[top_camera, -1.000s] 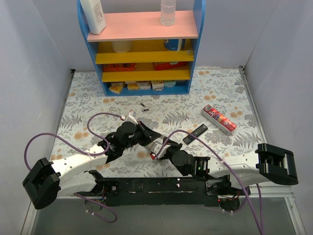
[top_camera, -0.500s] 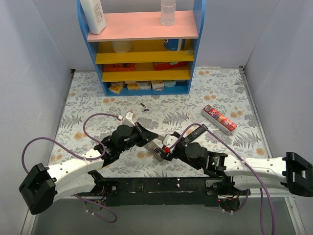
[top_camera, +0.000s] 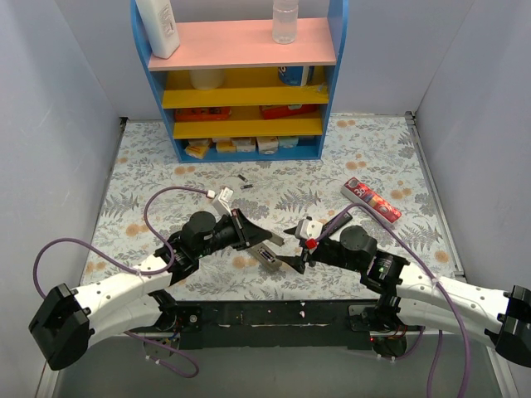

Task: Load the batteries into the remote control
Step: Load the battery cover into the remote control.

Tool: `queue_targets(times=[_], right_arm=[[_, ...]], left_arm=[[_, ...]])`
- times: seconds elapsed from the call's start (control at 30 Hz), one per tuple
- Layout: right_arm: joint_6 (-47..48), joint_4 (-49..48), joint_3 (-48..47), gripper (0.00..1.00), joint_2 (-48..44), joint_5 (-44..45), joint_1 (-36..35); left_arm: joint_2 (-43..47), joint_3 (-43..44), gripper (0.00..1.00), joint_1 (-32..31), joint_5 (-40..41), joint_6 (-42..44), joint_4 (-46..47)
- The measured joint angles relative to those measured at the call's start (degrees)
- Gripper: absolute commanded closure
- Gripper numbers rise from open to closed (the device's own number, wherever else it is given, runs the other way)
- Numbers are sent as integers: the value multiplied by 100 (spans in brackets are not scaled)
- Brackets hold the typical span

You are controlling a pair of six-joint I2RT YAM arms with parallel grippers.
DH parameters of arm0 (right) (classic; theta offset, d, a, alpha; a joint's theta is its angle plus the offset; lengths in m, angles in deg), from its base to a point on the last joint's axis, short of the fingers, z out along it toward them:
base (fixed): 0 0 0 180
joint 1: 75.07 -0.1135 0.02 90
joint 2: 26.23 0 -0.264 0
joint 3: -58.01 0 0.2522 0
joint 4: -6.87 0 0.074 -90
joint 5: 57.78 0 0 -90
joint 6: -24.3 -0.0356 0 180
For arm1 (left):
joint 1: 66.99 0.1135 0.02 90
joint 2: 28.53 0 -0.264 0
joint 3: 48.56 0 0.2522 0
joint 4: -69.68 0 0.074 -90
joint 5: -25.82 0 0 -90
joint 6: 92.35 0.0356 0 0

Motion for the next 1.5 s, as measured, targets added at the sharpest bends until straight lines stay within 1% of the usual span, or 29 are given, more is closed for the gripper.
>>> queue_targets(times=[0.2,0.57,0.67,0.77,0.9,1.03,1.07,1.13,1.23,1.27,1.3,1.4,1.43,1.47,1.5], right_arm=[[0,46,0,31,0,-306,85],[-109,28,0,41,116,-402,155],[-142,28,0,47,116,-400,160],[-177,28,0,50,116,-402,162],[-245,15,0,59,136,-404,181],[-286,-9,2,61,140,-398,184],[-295,-9,2,63,140,-398,186],[-302,-9,2,72,142,-389,186],[-354,-96,46,78,144,-334,192],[-365,-127,66,79,146,-337,192],[-382,-138,72,82,155,-334,192],[-404,-138,76,87,188,-334,192],[-409,-138,76,88,190,-334,192],[-409,-140,76,89,190,-334,192],[-411,-140,76,92,192,-334,192]], left_arm=[[111,-129,100,0,-304,31,131],[223,-238,100,2,-577,11,431],[249,-247,100,2,-605,4,439],[260,-267,100,2,-616,0,490],[260,-319,100,11,-645,-39,555],[260,-328,100,11,-651,-70,566],[262,-337,100,11,-651,-83,579],[262,-345,100,11,-651,-103,592],[262,-352,100,13,-651,-111,603],[262,-356,100,13,-649,-120,603],[262,-374,100,13,-649,-127,605],[260,-400,100,15,-647,-157,616],[260,-407,99,17,-647,-168,619],[260,-407,93,20,-645,-177,619],[260,-407,88,22,-645,-184,619]])
